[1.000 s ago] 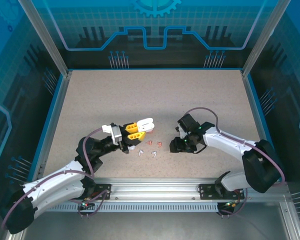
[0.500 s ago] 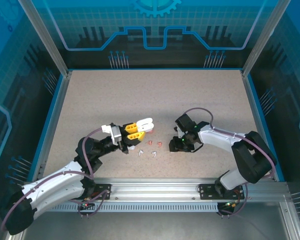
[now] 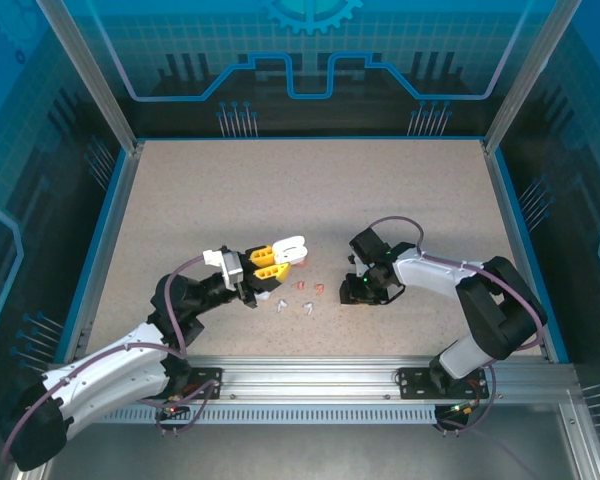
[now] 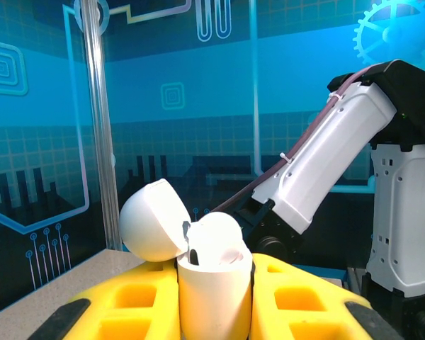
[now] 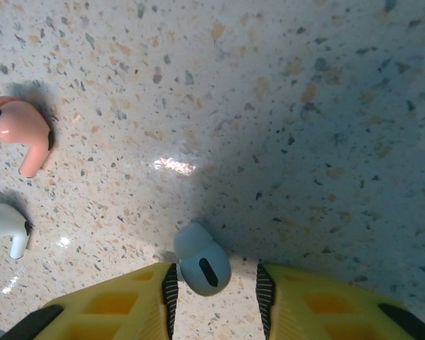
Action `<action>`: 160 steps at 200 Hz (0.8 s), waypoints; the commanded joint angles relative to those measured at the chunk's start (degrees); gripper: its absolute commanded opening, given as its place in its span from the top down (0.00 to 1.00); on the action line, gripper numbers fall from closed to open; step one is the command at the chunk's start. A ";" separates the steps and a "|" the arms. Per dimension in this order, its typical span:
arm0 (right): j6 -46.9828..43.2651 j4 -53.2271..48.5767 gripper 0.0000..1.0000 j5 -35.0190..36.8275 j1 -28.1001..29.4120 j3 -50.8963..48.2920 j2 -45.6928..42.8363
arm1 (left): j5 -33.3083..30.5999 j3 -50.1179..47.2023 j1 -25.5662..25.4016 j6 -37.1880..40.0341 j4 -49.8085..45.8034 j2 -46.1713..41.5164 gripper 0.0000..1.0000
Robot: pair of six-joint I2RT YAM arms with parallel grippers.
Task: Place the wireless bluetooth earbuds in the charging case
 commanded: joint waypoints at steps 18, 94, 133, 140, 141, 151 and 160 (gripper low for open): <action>0.82 3.88 0.63 -0.70 -0.08 0.38 1.91 | -1.07 -0.56 -0.32 0.91 0.74 -0.66 1.00; -0.18 -1.13 0.62 3.12 0.89 3.23 -1.55 | -1.24 -0.63 -0.31 0.78 0.60 -0.83 1.00; -0.24 -1.24 0.62 3.35 1.05 2.93 -1.59 | -1.33 -0.81 -0.30 0.82 0.55 -0.98 1.00; -0.13 -1.05 0.62 3.11 1.06 2.94 -1.31 | -1.33 -0.79 -0.35 0.83 0.54 -1.01 1.00; -0.14 -1.04 0.62 3.13 1.06 2.93 -1.26 | -1.29 -0.76 -0.32 0.80 0.51 -1.01 1.00; -0.11 -0.87 0.62 3.09 1.22 3.03 -0.72 | -1.33 -0.85 -0.34 0.78 0.48 -1.09 1.00; -0.11 -0.74 0.62 3.00 1.31 3.17 -0.23 | -1.33 -0.81 -0.33 0.73 0.40 -1.21 1.00</action>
